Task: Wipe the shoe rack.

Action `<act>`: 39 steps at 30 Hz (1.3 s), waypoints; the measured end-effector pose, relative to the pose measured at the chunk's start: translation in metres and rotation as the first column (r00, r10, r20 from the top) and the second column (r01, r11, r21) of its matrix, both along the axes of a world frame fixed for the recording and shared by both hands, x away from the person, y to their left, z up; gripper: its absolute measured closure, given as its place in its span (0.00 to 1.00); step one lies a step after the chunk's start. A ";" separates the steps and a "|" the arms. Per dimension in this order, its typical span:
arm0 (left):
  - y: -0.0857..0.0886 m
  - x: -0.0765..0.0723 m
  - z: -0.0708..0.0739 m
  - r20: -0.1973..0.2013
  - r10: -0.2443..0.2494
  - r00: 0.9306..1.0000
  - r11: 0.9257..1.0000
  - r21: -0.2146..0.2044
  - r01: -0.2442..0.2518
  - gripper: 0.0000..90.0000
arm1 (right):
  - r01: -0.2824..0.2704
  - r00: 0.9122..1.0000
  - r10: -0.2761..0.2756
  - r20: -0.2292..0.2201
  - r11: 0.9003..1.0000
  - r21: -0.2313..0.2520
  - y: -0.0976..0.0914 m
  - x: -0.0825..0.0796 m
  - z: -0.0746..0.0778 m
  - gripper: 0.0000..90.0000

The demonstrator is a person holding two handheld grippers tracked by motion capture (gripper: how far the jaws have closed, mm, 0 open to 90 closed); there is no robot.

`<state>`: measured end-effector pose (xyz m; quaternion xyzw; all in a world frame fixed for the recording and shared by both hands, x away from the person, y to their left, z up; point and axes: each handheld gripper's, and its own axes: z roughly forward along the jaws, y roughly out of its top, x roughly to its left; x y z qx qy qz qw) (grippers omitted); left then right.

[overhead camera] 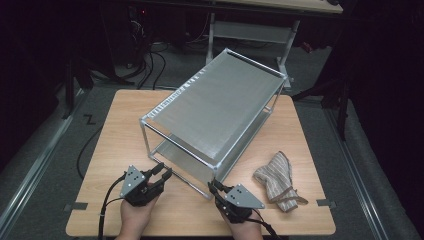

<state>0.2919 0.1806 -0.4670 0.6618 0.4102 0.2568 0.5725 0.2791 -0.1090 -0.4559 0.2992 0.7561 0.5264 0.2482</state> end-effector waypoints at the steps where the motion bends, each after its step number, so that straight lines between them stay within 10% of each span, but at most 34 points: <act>1: -0.002 -0.001 0.001 0.007 -0.007 1.000 1.000 0.001 0.007 0.67 | -0.004 1.000 0.004 -0.003 1.000 0.003 0.004 0.002 0.000 0.89; 7: -0.009 -0.005 0.005 0.027 -0.035 0.999 0.999 0.014 0.034 0.65 | -0.035 0.999 0.035 -0.024 0.999 0.007 0.017 0.007 -0.001 0.78; 20: -0.069 -0.013 0.015 0.026 -0.191 0.981 0.977 0.099 0.188 0.61 | 0.079 0.996 -0.080 -0.029 0.996 -0.030 -0.053 -0.014 -0.007 0.76; 27: -0.094 -0.009 0.013 0.016 -0.213 0.977 0.970 0.127 0.209 0.78 | 0.108 0.993 -0.109 -0.052 0.994 -0.015 -0.063 -0.013 -0.017 0.76; 33: -0.082 -0.014 0.012 0.027 -0.197 0.980 0.971 0.146 0.191 0.89 | 0.115 0.992 -0.115 -0.061 0.993 -0.003 -0.065 -0.013 -0.018 0.77; 39: -0.034 -0.035 0.012 0.024 -0.134 0.991 0.980 0.150 0.129 0.89 | 0.120 0.991 -0.120 -0.056 0.993 0.003 -0.068 -0.014 -0.017 0.77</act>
